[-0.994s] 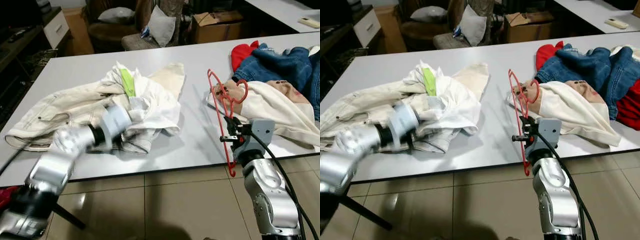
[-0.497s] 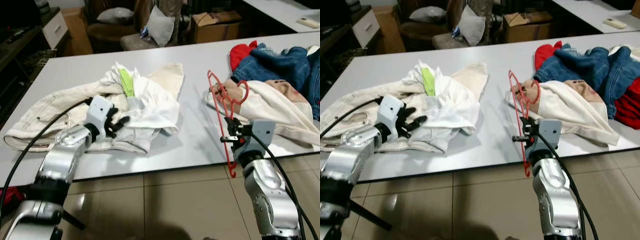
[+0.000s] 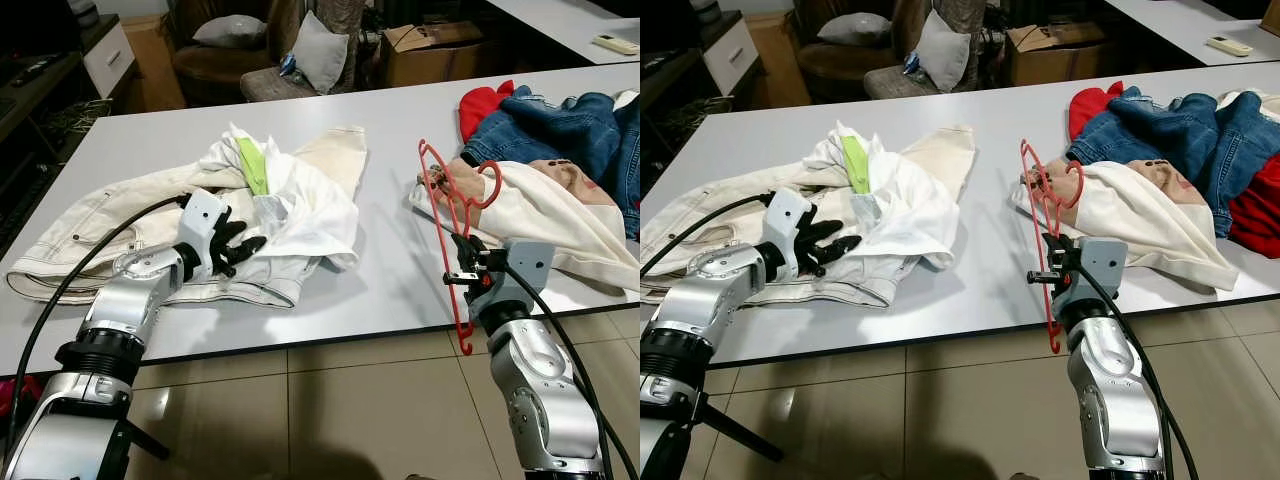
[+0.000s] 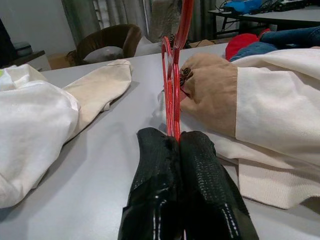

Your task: Hang hanger

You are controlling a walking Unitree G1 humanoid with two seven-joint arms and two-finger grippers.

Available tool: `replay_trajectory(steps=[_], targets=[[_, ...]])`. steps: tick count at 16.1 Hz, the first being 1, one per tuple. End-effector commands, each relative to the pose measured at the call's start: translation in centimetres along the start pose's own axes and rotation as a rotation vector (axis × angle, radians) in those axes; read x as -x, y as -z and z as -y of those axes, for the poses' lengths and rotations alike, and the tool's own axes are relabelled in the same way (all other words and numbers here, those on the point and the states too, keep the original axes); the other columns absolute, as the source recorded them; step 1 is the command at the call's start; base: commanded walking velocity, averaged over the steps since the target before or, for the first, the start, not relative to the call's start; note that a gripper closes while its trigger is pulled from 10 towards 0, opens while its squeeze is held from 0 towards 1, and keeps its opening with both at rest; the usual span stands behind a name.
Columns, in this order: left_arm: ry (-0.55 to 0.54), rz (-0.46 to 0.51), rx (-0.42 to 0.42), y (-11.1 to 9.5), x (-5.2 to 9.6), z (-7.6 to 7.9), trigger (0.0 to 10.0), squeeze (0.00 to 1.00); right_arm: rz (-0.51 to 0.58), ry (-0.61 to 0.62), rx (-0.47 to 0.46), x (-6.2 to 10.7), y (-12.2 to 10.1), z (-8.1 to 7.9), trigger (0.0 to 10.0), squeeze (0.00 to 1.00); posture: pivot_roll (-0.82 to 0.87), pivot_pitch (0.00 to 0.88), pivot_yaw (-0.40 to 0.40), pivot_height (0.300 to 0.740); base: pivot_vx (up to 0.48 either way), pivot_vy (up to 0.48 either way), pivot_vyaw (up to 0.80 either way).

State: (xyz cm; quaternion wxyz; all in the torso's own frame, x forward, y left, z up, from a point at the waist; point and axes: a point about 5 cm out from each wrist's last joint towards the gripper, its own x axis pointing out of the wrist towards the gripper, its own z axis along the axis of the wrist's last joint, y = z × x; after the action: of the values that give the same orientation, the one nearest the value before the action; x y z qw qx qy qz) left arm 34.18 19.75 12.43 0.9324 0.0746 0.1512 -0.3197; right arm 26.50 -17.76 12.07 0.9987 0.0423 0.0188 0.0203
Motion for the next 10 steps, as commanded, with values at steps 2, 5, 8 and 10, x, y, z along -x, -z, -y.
replay_trajectory(steps=[2,5,8,10], targets=[[0.031,0.017,0.054,0.2,0.3,-0.1,0.0,0.0,0.017,-0.005,-0.009,0.0,-0.5,-0.1,10.0,0.0,-0.09,0.0,0.114,0.74,0.0,0.0,0.0],[0.043,0.042,0.044,-0.2,0.6,-0.2,0.0,0.0,0.017,-0.007,-0.007,-0.1,-0.5,-0.1,10.0,0.0,-0.09,0.0,0.111,0.74,0.0,0.0,0.0],[-0.028,0.159,-0.152,-2.4,1.5,-0.9,10.0,0.0,0.018,-0.004,-0.005,-0.1,-0.6,0.0,10.0,0.0,-0.09,0.0,0.113,0.74,0.0,0.0,0.0],[0.111,0.304,-0.229,-4.5,2.4,1.0,10.0,0.8,0.024,-0.004,-0.005,-0.1,-0.8,0.0,10.0,0.0,-0.09,0.0,0.11,0.74,0.0,0.0,0.0]])
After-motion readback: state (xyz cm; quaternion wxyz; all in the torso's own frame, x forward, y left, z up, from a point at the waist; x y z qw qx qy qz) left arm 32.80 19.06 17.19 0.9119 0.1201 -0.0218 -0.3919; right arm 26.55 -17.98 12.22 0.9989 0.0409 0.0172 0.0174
